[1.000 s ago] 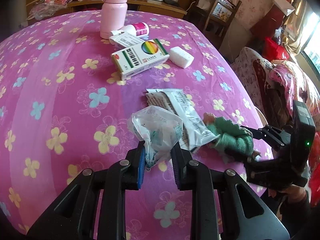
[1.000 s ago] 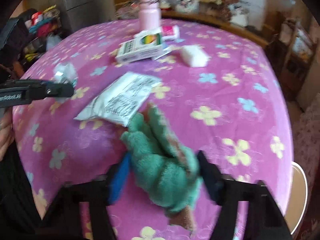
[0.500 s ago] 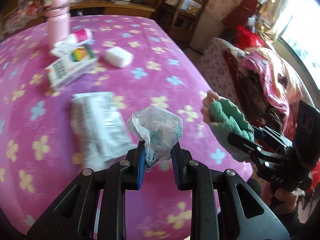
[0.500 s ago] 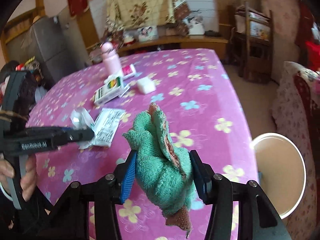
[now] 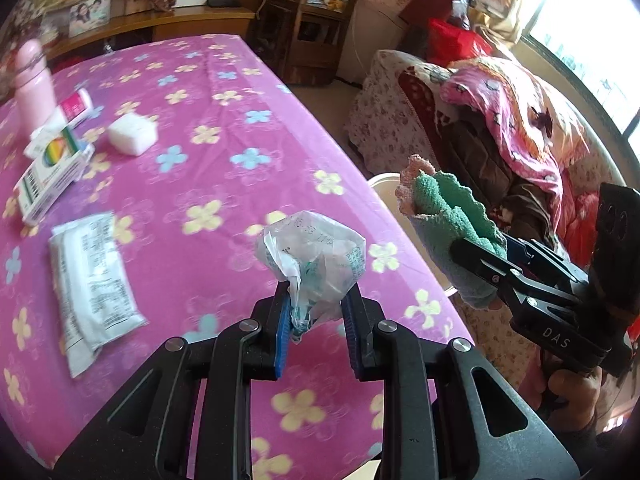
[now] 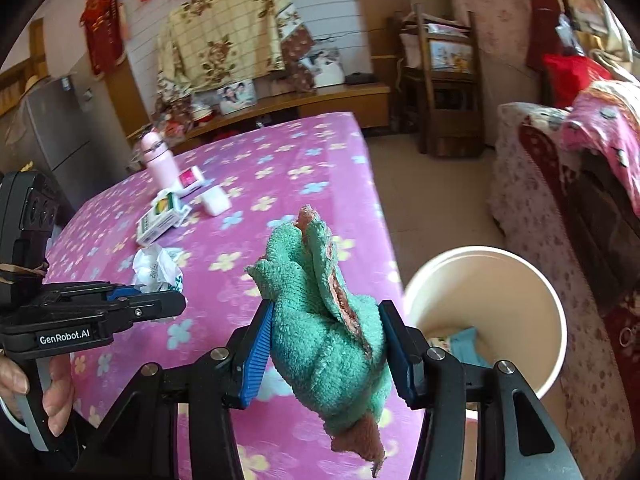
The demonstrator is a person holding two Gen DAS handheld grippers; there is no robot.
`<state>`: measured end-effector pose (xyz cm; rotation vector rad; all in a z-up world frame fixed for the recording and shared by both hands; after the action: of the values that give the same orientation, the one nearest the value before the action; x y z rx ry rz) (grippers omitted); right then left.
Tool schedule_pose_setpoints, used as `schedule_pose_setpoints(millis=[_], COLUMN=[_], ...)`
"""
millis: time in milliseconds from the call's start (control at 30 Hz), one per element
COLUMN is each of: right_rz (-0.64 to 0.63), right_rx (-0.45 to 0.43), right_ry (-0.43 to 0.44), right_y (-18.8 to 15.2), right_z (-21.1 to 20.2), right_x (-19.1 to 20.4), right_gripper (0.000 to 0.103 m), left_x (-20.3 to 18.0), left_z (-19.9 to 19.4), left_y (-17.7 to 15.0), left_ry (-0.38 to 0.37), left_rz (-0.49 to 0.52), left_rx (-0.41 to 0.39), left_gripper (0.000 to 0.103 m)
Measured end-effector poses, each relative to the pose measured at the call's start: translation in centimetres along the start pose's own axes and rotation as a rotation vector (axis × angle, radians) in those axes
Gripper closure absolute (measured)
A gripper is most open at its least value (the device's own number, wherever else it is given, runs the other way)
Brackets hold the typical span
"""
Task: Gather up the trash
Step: 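Lift the plastic bag and green towel and carry them over the bucket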
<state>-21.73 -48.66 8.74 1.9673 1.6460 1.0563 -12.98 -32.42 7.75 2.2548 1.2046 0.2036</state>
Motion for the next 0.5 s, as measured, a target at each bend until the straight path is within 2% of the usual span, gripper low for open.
schedule_pose_setpoints(millis=[300,500], right_rz=[0.074,0.122], right_rx=[-0.025,-0.023], right_ry=[-0.066,-0.108], right_y=[-1.0,-1.6], right_z=[-2.2,-2.8], right_x=[-4.7,-7.5], right_gripper=[0.053,0.053], left_x=[-5.3,-7.6], left_z=[2.3,4.0], left_y=[1.0,1.7], left_ry=[-0.014,-0.033], left_rz=[0.087,0.102], left_rx=[0.011,0.028], left_gripper=[0.082,0.082])
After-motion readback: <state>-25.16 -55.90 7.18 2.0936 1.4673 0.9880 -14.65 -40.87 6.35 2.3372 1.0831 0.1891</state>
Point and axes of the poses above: each gripper's, at about its wrist camera, not at the fingertips, and z roughly the way its jaws point, x to its left, y to its top, the point moved 2 cm from there along z, roughly the way its jaws point, and after that the axes turned 12 degrees about y, right-handed, at the moved point
